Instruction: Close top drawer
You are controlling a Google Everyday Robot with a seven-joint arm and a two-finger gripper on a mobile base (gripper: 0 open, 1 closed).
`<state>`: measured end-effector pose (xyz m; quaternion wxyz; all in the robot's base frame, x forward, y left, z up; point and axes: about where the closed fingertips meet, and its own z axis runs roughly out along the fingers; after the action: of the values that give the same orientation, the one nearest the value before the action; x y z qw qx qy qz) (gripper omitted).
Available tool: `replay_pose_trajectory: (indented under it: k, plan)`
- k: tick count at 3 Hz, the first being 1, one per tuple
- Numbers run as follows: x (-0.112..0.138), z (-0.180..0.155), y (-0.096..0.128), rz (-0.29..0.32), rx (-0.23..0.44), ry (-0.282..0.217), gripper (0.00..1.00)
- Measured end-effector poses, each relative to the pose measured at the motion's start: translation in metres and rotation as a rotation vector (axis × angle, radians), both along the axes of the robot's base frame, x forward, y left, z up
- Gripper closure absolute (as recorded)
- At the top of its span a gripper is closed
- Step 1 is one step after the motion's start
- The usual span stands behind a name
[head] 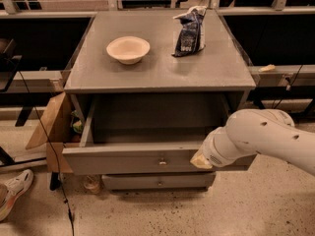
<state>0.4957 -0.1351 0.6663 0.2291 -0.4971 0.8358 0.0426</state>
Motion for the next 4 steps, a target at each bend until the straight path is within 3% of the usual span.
replay_pose_trajectory:
  k: [2, 3, 4]
  plan:
    - [0.0096, 0.0027, -0.0001, -0.006, -0.015, -0.011, 0.07]
    - [0.0041, 0.0027, -0.0003, -0.006, -0.015, -0.011, 0.00]
    - [0.0127, -0.0012, -0.0029, -0.017, -0.023, -0.003, 0.00]
